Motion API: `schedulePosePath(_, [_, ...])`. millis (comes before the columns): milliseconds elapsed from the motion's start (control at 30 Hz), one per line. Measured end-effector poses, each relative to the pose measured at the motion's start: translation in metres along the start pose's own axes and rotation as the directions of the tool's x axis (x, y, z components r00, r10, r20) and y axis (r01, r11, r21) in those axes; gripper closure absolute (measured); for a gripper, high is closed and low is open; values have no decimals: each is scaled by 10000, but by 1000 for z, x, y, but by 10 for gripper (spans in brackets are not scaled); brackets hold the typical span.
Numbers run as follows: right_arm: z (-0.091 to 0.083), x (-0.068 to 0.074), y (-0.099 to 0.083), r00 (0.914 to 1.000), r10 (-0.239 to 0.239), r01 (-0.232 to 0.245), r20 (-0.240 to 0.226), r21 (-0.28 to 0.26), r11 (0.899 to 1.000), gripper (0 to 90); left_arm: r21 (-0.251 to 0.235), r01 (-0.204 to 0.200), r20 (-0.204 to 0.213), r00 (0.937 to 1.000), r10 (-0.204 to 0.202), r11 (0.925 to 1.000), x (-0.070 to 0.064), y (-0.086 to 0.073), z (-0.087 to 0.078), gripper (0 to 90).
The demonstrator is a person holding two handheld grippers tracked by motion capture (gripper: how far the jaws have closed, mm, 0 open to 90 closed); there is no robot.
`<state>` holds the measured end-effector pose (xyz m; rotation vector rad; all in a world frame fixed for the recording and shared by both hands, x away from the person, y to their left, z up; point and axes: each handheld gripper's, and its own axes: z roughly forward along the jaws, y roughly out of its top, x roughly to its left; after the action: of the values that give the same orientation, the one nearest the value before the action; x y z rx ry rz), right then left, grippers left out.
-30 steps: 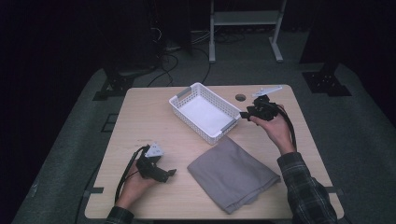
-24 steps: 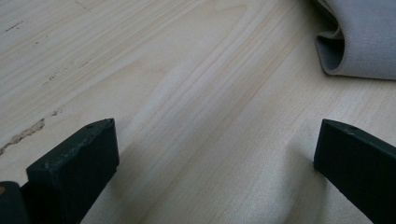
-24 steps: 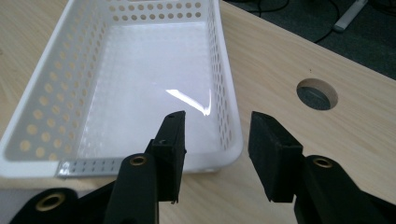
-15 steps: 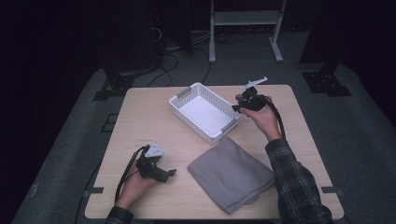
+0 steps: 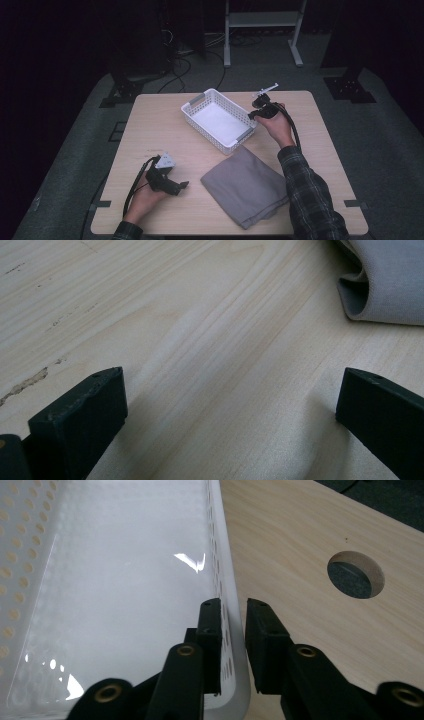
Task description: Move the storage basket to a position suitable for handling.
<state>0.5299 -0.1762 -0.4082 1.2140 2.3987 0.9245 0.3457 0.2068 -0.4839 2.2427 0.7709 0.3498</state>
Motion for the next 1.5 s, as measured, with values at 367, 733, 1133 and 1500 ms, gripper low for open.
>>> schedulePosePath(367, [2, 0, -1, 10000, 92, -93, 31, 86, 9999, 815, -1, 3, 1, 10000, -3, 10000, 0, 0, 0, 0])
schedulePosePath(733, [-1, -2, -3, 9995, 230, -232, 208, 119, 9997, 840, -1, 4, 0, 10000, -4, 10000, 0, 0, 0, 0])
schedulePosePath(1133, [-19, -20, -10, 9950, 798, -802, 594, 46, 9968, 844, -2, 2, 0, 10000, -2, 10000, 0, 0, 0, 0])
schedulePosePath(1500, [-40, -39, -25, 9878, 1269, -1267, 906, -77, 9919, 845, 1, 3, -1, 10000, -3, 10000, 0, 0, 0, 0])
